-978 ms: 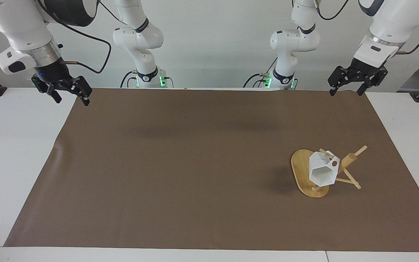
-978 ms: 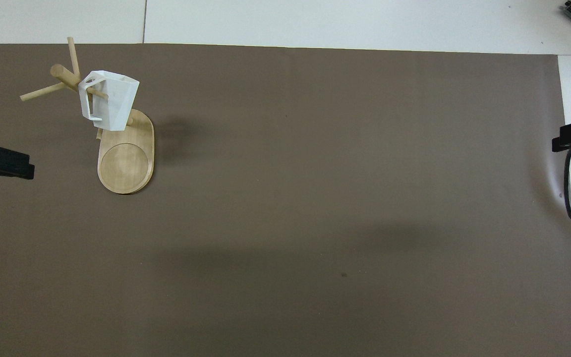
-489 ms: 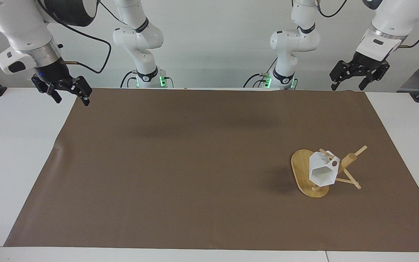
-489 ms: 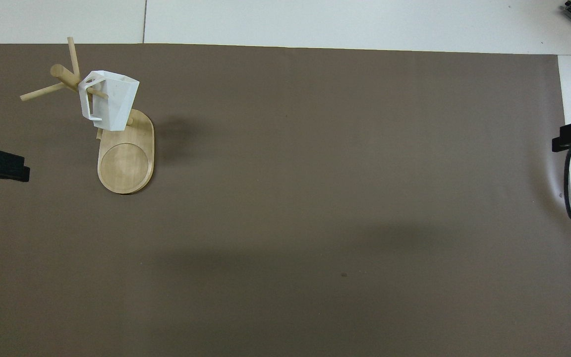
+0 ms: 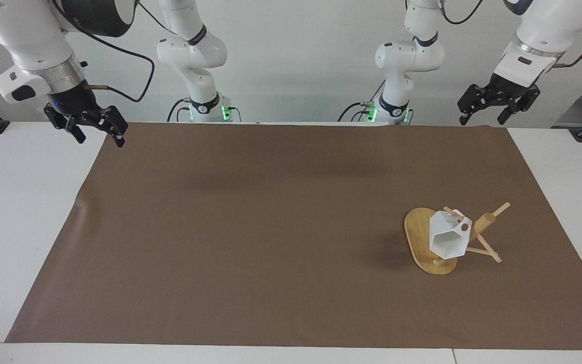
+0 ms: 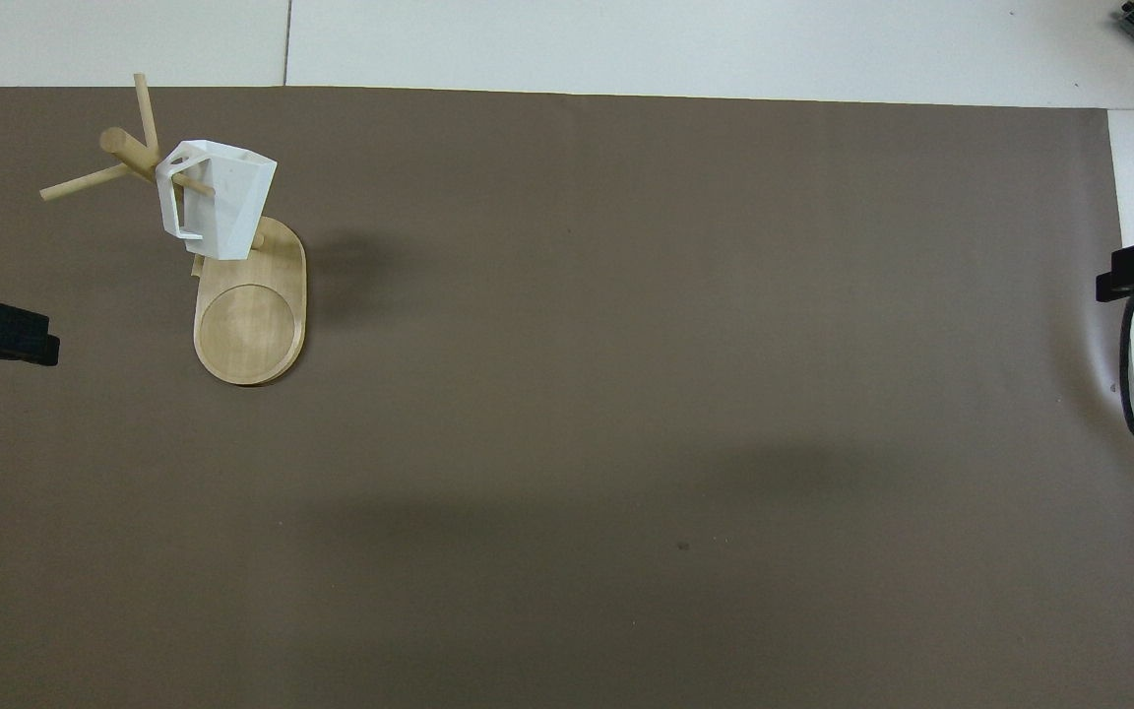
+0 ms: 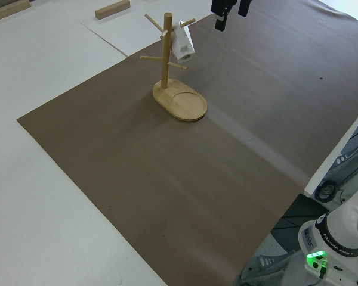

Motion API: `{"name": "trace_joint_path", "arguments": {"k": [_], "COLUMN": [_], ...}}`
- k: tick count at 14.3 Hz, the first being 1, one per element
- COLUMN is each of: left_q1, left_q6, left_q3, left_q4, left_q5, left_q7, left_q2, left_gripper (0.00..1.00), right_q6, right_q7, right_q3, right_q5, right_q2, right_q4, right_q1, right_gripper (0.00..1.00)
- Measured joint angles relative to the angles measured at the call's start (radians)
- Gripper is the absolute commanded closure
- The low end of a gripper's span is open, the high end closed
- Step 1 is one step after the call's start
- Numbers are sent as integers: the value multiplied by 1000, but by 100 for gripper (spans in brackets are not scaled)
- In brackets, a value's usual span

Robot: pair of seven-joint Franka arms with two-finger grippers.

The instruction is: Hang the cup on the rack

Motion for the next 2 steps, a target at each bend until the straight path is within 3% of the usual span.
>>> {"name": "trace_joint_path", "arguments": {"k": [2], "left_q1": [1], "left_q6": [0], "left_q3": [0], "left_q4": [-1], "left_q5": [1], "left_q7": [0], "left_q2": [0], "left_gripper": [0], "right_q6": [0], "right_q7": [0], "right_q3": [6], "right_q5": [0], "right_q2": [0], "right_q4": [0], "right_q1": [-24], "right_gripper": [0]}}
